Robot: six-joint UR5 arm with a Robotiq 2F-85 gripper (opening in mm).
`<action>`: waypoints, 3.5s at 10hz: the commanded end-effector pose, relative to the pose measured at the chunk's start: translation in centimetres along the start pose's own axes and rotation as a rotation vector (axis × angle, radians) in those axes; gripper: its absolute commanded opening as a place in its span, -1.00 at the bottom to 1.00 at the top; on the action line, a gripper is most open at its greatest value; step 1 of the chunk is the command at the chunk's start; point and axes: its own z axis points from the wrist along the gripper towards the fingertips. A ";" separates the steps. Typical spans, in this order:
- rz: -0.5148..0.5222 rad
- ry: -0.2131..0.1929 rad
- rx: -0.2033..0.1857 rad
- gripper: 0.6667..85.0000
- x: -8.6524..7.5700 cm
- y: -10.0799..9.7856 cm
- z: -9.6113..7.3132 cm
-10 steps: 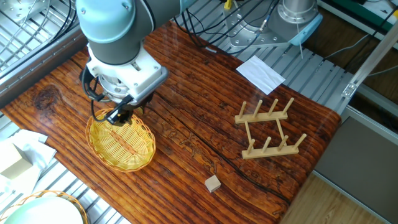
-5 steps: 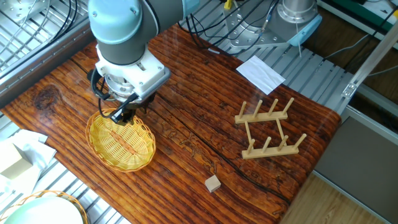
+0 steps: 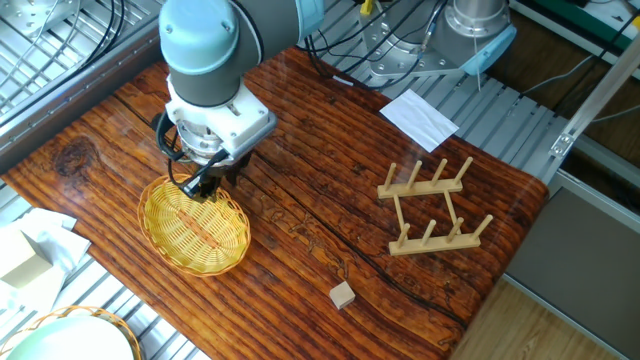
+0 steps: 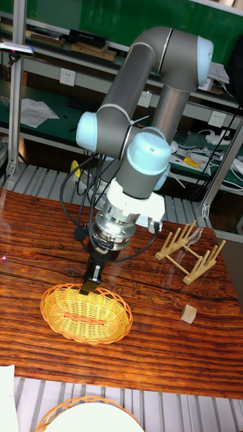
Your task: Put the dish on the dish rack
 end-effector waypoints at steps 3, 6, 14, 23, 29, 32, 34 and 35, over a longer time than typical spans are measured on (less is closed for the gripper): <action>0.053 -0.015 0.114 -0.73 -0.5 -3.0 0.6; 0.064 0.098 0.242 -0.99 1.6 -7.3 -3.3; 0.271 0.033 0.103 -0.99 -0.4 -4.4 -9.2; 0.623 -0.073 -0.226 -0.99 -6.7 3.1 -10.2; 0.731 -0.175 -0.439 -0.99 -11.9 6.4 -12.1; 0.705 -0.199 -0.512 -0.99 -13.7 8.1 -12.9; 0.700 -0.217 -0.545 -0.99 -14.6 8.6 -13.3; 0.697 -0.217 -0.572 -0.99 -14.7 9.1 -13.6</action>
